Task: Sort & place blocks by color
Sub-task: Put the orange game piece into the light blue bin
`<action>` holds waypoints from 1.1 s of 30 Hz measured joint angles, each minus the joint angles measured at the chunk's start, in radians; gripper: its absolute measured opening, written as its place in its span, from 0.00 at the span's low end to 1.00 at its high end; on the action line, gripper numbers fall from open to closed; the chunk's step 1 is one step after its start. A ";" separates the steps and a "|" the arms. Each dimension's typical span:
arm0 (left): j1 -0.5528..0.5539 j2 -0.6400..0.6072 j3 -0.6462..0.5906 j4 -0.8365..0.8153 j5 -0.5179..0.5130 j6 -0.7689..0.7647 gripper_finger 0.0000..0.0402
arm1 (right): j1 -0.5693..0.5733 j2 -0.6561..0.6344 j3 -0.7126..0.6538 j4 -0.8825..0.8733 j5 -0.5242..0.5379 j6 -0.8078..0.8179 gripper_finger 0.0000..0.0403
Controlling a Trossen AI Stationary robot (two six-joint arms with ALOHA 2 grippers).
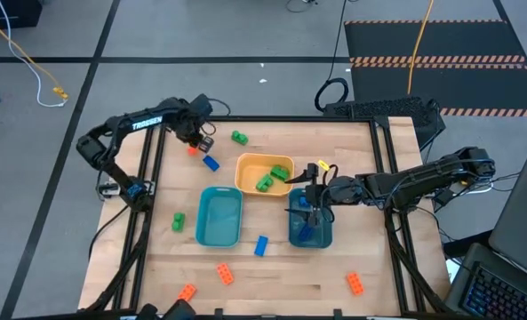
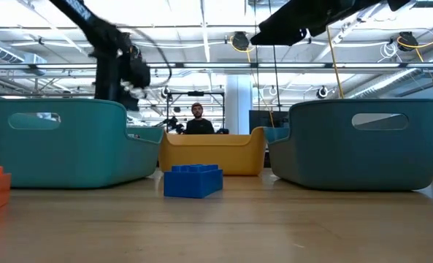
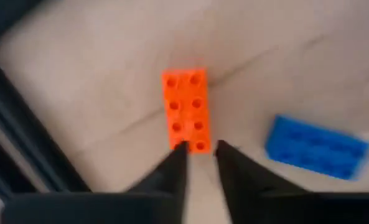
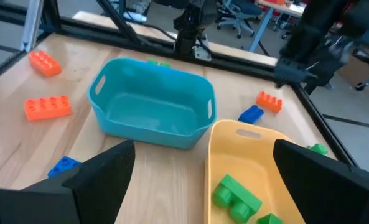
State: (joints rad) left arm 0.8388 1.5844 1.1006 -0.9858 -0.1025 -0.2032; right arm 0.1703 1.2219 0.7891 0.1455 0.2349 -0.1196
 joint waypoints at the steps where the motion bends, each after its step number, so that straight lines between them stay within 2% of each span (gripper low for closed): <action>1: -0.007 -0.019 0.030 -0.011 0.001 0.000 0.08 | 0.000 -0.004 0.000 0.002 0.001 0.000 0.94; 3: -0.024 -0.064 0.083 -0.036 0.000 -0.004 0.04 | 0.000 -0.020 0.000 -0.008 0.002 0.003 0.94; 8: -0.042 -0.132 0.155 -0.031 -0.002 -0.020 0.15 | 0.002 -0.044 0.000 -0.050 0.001 0.058 0.94; 12: -0.025 -0.116 0.137 -0.045 -0.003 -0.033 0.32 | 0.002 -0.044 0.000 -0.123 0.000 0.101 0.94; 18: -0.020 -0.015 0.076 -0.027 0.002 -0.035 0.61 | 0.013 -0.044 0.000 -0.143 0.000 0.134 0.94; 23: -0.019 0.079 0.034 0.019 0.016 -0.027 0.76 | 0.024 -0.044 0.000 -0.143 0.000 0.132 0.94; 28: 0.007 0.160 0.029 0.022 -0.022 -0.015 0.80 | 0.027 -0.044 -0.002 -0.155 0.000 0.132 0.94; 33: 0.027 0.195 0.029 0.023 -0.017 -0.014 0.75 | 0.028 -0.044 -0.036 -0.159 0.000 0.134 0.94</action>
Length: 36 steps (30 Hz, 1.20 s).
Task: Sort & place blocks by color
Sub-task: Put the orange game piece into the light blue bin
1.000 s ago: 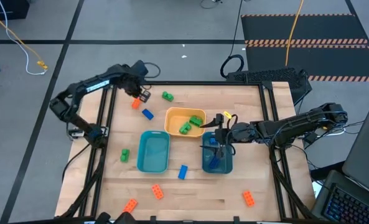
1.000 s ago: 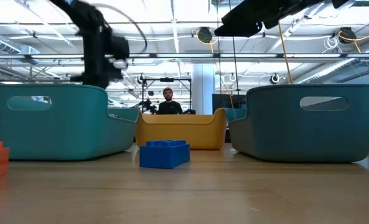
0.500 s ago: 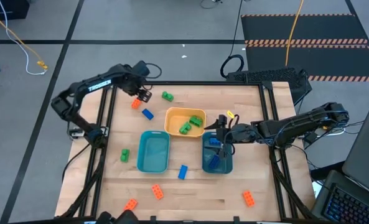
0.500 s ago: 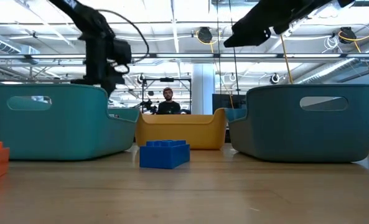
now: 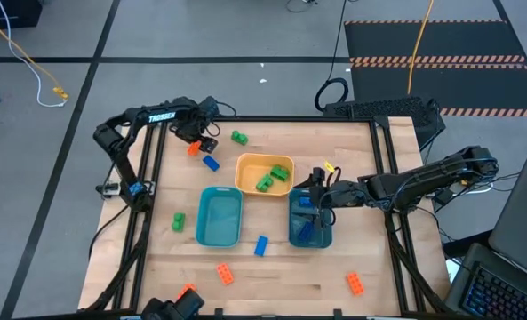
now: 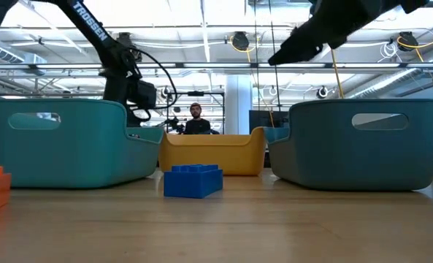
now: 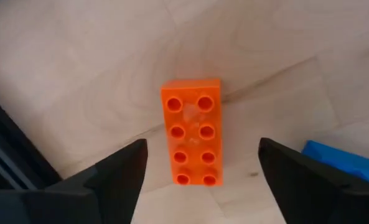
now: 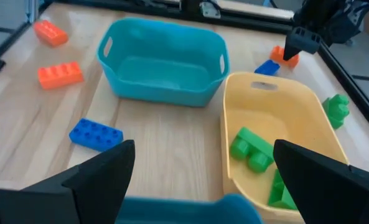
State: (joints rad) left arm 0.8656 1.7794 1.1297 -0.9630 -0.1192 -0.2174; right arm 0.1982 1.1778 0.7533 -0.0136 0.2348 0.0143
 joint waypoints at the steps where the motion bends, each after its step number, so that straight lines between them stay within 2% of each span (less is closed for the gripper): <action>1: 0.000 0.005 0.000 0.002 0.007 0.004 0.73 | 0.000 0.000 -0.003 0.000 0.000 0.000 0.94; 8: -0.004 0.015 -0.004 0.042 0.032 0.005 0.59 | 0.000 -0.020 -0.007 0.002 0.000 -0.024 0.94; 18: 0.005 0.015 -0.033 0.047 0.028 -0.005 0.42 | 0.000 -0.149 -0.045 -0.029 0.000 0.016 0.94; 25: 0.005 0.011 -0.046 0.053 0.019 0.003 0.40 | 0.000 -0.232 -0.135 -0.007 0.000 0.080 0.94; 30: -0.006 0.011 -0.047 0.123 0.018 0.004 0.41 | 0.000 -0.281 -0.153 -0.006 0.000 0.106 0.94; 36: -0.021 0.011 -0.047 0.148 0.023 0.002 0.37 | 0.000 -0.312 -0.172 -0.006 0.000 0.124 0.94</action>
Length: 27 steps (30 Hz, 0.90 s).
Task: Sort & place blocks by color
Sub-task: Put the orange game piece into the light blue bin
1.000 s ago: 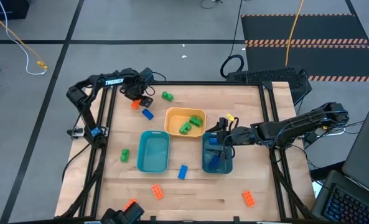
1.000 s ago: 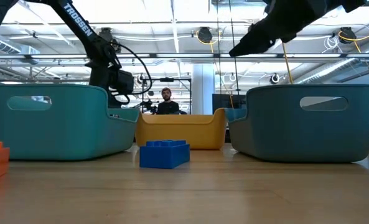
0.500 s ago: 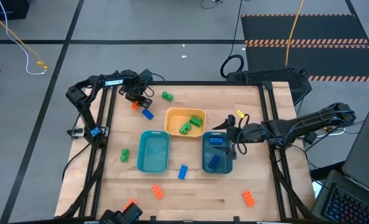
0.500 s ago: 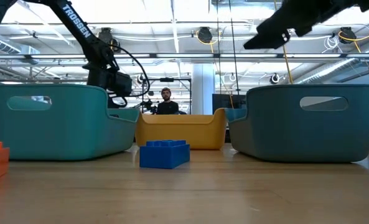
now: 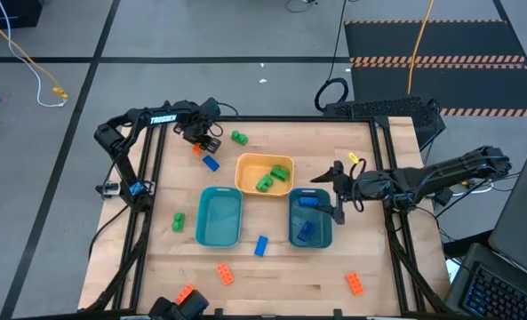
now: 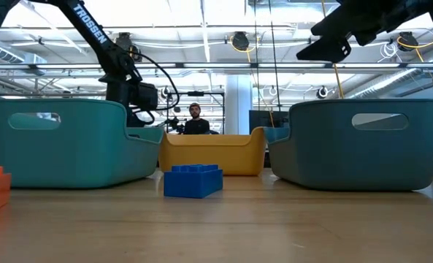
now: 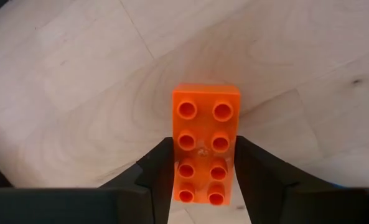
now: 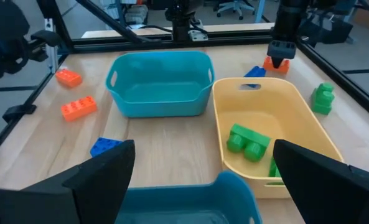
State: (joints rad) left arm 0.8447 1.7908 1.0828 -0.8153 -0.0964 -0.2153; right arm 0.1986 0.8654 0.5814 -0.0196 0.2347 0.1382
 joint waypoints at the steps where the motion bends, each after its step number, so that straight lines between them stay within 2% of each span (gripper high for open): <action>1: -0.001 0.000 0.000 0.000 -0.001 -0.001 0.36 | 0.000 -0.003 -0.002 0.000 0.000 0.000 0.94; 8: -0.009 -0.041 0.000 -0.007 0.018 -0.009 0.30 | 0.000 -0.007 -0.003 0.000 0.002 -0.023 0.94; 14: -0.019 -0.145 -0.001 -0.015 0.028 -0.004 0.27 | 0.000 -0.009 -0.003 0.029 0.004 -0.061 0.94; 22: -0.049 -0.286 0.000 -0.054 0.056 -0.015 0.02 | 0.000 -0.009 -0.003 0.080 0.004 -0.100 0.94; 24: -0.048 -0.301 0.000 -0.036 0.052 -0.006 0.02 | 0.000 -0.009 -0.003 0.086 0.004 -0.101 0.94; 27: -0.042 -0.299 0.001 0.001 0.030 0.023 0.09 | 0.000 -0.009 -0.003 0.087 0.004 -0.100 0.94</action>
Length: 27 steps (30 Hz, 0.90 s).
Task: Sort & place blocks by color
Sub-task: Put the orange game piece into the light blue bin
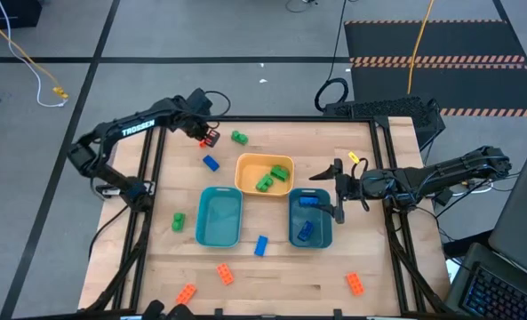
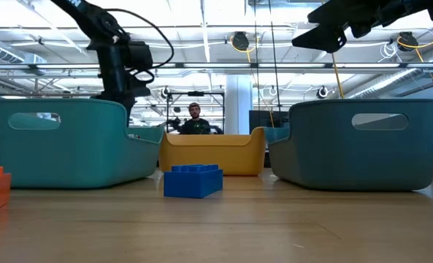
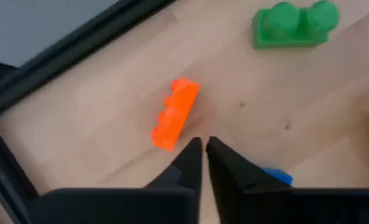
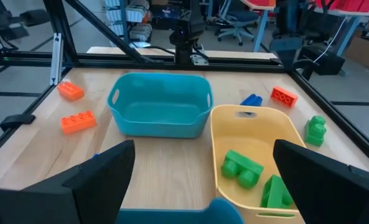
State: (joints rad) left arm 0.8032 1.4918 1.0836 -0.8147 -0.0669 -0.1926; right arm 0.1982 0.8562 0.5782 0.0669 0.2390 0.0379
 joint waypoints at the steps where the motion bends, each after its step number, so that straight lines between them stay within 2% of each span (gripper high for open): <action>1: 0.002 0.005 0.000 0.006 -0.009 0.018 0.13 | 0.000 0.000 0.000 0.000 0.000 0.000 0.94; 9: 0.009 0.131 0.000 0.034 -0.017 0.060 0.55 | 0.000 0.000 0.000 -0.004 0.000 0.001 0.94; 14: 0.012 0.226 0.000 0.054 -0.020 0.088 0.70 | 0.000 0.000 0.000 -0.004 0.000 0.000 0.94; 17: 0.024 0.277 0.000 0.077 -0.021 0.094 0.72 | 0.000 0.000 0.000 -0.004 0.000 -0.001 0.94; 20: 0.040 0.321 0.000 0.090 -0.023 0.100 0.68 | 0.000 0.000 0.000 -0.005 0.000 -0.006 0.94; 27: 0.052 0.332 0.003 0.093 -0.002 0.084 0.48 | -0.002 0.000 0.000 -0.004 0.001 -0.024 0.94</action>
State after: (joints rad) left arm 0.8548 1.8242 1.0862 -0.7212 -0.0692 -0.1084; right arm 0.1966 0.8562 0.5785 0.0630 0.2398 0.0135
